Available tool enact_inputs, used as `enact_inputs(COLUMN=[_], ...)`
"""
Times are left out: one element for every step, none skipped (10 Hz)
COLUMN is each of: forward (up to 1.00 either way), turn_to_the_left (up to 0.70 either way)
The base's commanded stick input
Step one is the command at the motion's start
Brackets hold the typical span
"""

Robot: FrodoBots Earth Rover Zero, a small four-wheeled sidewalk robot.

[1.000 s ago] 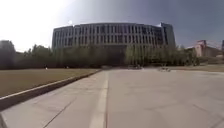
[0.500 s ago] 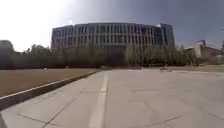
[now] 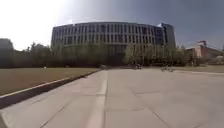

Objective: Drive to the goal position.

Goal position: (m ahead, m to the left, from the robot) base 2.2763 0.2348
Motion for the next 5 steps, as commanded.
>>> enact_inputs(forward=[0.7, 0.7, 0.7, 0.7, 0.7], turn_to_the_left=[0.0, 0.0, 0.0, 0.0, 0.0])
